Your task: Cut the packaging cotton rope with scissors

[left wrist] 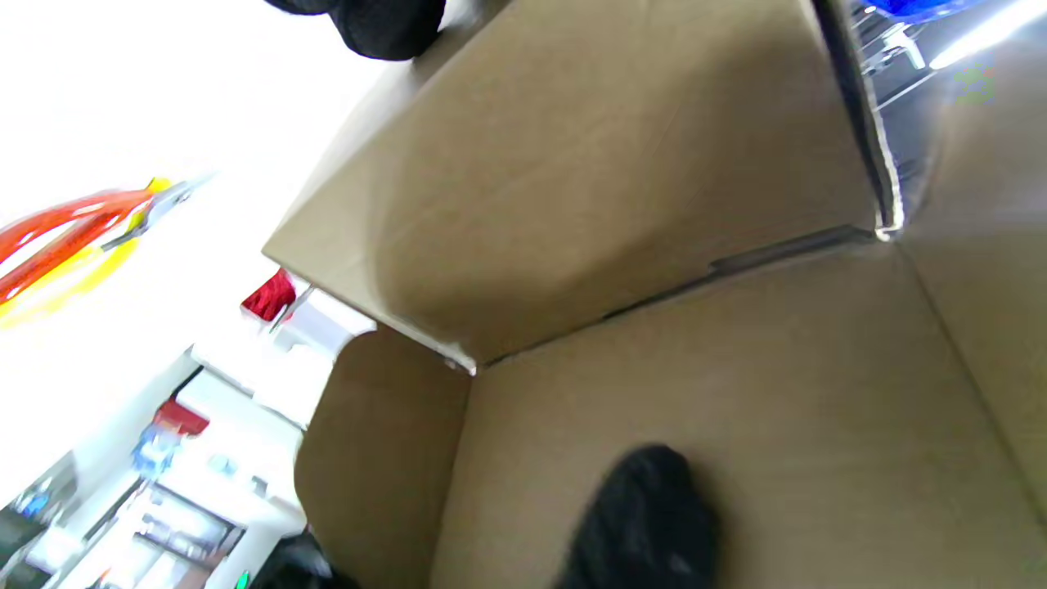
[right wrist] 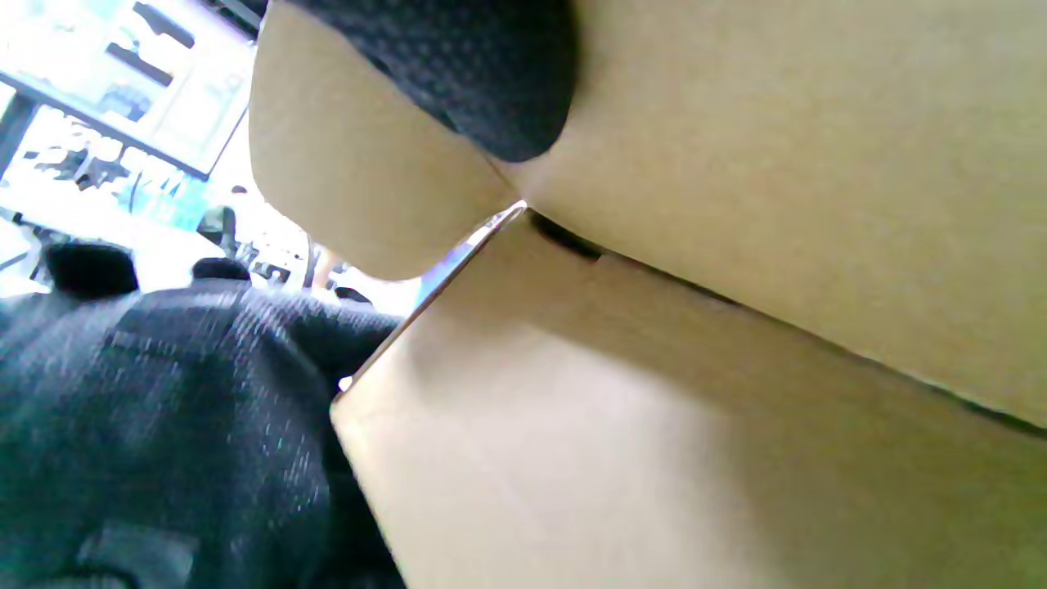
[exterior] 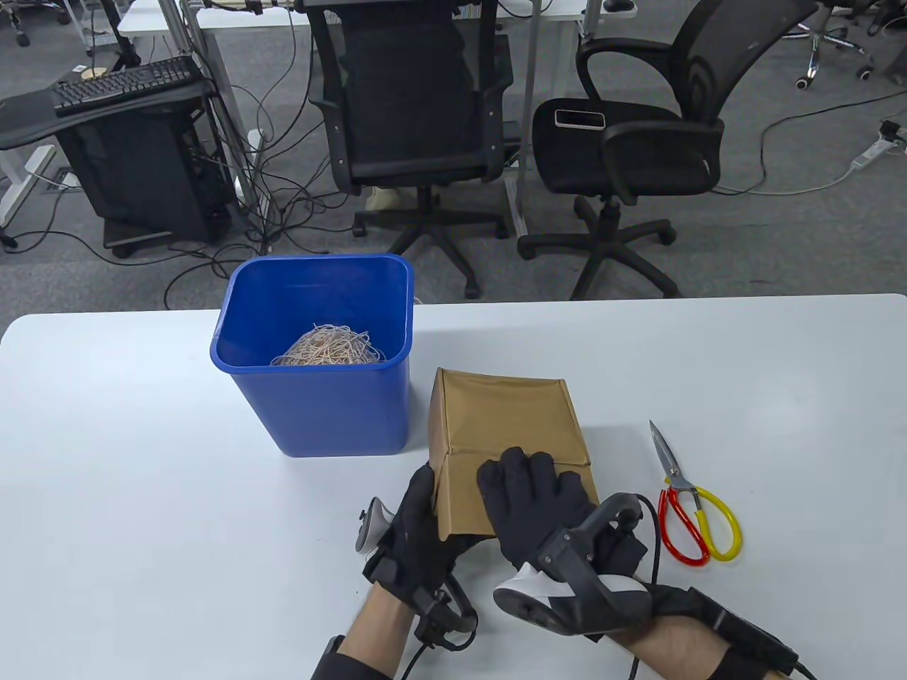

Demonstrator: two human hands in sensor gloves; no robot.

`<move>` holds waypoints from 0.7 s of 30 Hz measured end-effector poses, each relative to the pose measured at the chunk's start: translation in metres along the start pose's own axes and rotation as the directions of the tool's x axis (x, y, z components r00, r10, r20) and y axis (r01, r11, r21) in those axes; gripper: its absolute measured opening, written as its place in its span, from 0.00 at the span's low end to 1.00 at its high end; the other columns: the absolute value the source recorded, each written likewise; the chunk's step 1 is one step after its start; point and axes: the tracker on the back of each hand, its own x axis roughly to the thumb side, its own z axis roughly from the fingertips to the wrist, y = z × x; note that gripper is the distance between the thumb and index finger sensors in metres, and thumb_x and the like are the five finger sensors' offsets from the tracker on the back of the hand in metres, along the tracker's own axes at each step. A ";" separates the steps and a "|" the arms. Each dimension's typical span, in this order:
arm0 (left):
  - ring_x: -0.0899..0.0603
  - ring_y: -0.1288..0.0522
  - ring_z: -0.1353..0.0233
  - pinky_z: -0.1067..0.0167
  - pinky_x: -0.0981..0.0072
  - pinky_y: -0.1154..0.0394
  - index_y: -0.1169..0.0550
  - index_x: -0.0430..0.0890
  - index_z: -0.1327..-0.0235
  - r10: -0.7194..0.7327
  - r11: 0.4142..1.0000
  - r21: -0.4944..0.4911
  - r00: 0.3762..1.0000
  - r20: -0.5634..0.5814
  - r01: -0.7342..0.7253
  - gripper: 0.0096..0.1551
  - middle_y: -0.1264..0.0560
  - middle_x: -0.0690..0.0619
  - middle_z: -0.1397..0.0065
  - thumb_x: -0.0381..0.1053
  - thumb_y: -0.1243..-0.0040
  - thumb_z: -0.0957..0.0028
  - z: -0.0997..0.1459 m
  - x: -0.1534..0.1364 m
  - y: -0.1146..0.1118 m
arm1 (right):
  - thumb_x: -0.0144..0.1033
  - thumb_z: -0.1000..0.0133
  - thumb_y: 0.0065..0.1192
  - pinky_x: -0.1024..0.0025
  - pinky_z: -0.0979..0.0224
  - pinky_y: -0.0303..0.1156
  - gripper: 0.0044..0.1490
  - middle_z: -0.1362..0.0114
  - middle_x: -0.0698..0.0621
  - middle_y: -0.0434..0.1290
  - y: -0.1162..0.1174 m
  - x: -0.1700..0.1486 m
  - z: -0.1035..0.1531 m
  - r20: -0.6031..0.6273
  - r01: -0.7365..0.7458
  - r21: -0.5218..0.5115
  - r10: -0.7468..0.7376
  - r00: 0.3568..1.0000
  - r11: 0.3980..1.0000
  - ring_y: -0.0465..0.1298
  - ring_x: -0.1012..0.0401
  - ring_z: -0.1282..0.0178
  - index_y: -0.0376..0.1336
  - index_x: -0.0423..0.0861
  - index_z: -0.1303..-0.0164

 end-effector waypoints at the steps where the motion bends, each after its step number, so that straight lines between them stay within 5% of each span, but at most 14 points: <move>1: 0.18 0.44 0.23 0.30 0.27 0.45 0.80 0.55 0.33 -0.032 0.999 0.032 0.999 0.017 0.031 0.50 0.63 0.27 0.22 0.63 0.61 0.33 0.001 0.002 0.000 | 0.25 0.51 0.66 0.38 0.59 0.82 0.32 0.38 0.25 0.81 -0.003 -0.003 -0.003 -0.009 0.020 -0.006 -0.020 1.000 1.000 0.84 0.31 0.50 0.71 0.31 0.36; 4: 0.17 0.42 0.26 0.32 0.27 0.42 0.62 0.64 0.20 -0.164 0.977 0.140 0.986 -0.003 0.162 0.38 0.62 0.26 0.22 0.55 0.62 0.35 0.004 0.008 0.004 | 0.25 0.51 0.67 0.39 0.59 0.82 0.31 0.38 0.26 0.82 -0.009 -0.013 -0.008 -0.042 0.019 -0.021 -0.020 0.999 1.000 0.84 0.32 0.51 0.72 0.31 0.37; 6: 0.18 0.42 0.25 0.33 0.27 0.42 0.55 0.62 0.17 -0.178 0.974 0.143 0.984 -0.013 0.178 0.36 0.62 0.26 0.23 0.53 0.60 0.36 0.005 0.010 0.007 | 0.24 0.51 0.67 0.38 0.59 0.81 0.31 0.39 0.26 0.82 -0.010 -0.020 -0.009 -0.069 0.043 -0.028 -0.045 0.997 0.999 0.84 0.32 0.51 0.72 0.31 0.37; 9: 0.16 0.48 0.23 0.35 0.22 0.45 0.55 0.55 0.16 -0.271 0.954 0.129 0.962 -0.019 0.271 0.44 0.66 0.23 0.24 0.66 0.51 0.36 0.004 0.014 0.003 | 0.24 0.50 0.67 0.38 0.59 0.81 0.30 0.38 0.26 0.82 -0.009 -0.027 -0.010 -0.103 0.068 -0.001 -0.068 0.992 0.998 0.83 0.31 0.51 0.72 0.31 0.37; 11: 0.15 0.48 0.24 0.37 0.20 0.44 0.58 0.50 0.16 -0.456 0.879 0.115 0.887 -0.078 0.462 0.55 0.66 0.22 0.25 0.74 0.47 0.40 0.004 0.019 -0.002 | 0.24 0.50 0.67 0.38 0.58 0.81 0.30 0.39 0.26 0.82 -0.009 -0.031 -0.010 -0.121 0.074 0.010 -0.072 0.990 0.997 0.83 0.31 0.51 0.72 0.31 0.37; 14: 0.14 0.44 0.25 0.40 0.21 0.39 0.60 0.39 0.21 -0.736 0.650 0.051 0.645 -0.207 0.758 0.66 0.62 0.19 0.26 0.82 0.47 0.43 0.002 0.028 -0.012 | 0.24 0.50 0.68 0.38 0.58 0.80 0.30 0.39 0.26 0.82 -0.008 -0.031 -0.009 -0.116 0.093 0.037 -0.089 0.989 0.995 0.84 0.32 0.51 0.72 0.31 0.37; 16: 0.14 0.43 0.26 0.40 0.22 0.37 0.60 0.34 0.23 -0.787 0.575 0.028 0.562 -0.254 0.818 0.69 0.62 0.20 0.27 0.85 0.51 0.44 0.003 0.029 -0.016 | 0.24 0.50 0.68 0.38 0.58 0.80 0.30 0.39 0.26 0.82 -0.006 -0.026 -0.009 -0.097 0.100 0.058 -0.094 0.991 0.993 0.83 0.32 0.51 0.72 0.31 0.37; 19: 0.13 0.38 0.31 0.44 0.23 0.35 0.57 0.35 0.23 -0.729 0.577 0.234 0.623 -0.284 0.782 0.68 0.58 0.20 0.27 0.82 0.46 0.46 0.005 0.025 -0.022 | 0.24 0.50 0.68 0.39 0.58 0.80 0.30 0.39 0.26 0.82 -0.003 -0.019 -0.008 -0.079 0.116 0.066 -0.111 0.991 0.991 0.83 0.32 0.51 0.72 0.31 0.37; 21: 0.14 0.37 0.32 0.45 0.26 0.33 0.60 0.37 0.23 -0.745 0.576 0.196 0.608 -0.276 0.794 0.65 0.60 0.22 0.26 0.80 0.48 0.43 0.004 0.021 -0.020 | 0.24 0.50 0.68 0.39 0.58 0.80 0.30 0.39 0.28 0.83 -0.003 -0.019 -0.008 -0.063 0.093 0.061 -0.089 0.994 0.994 0.84 0.33 0.51 0.72 0.33 0.37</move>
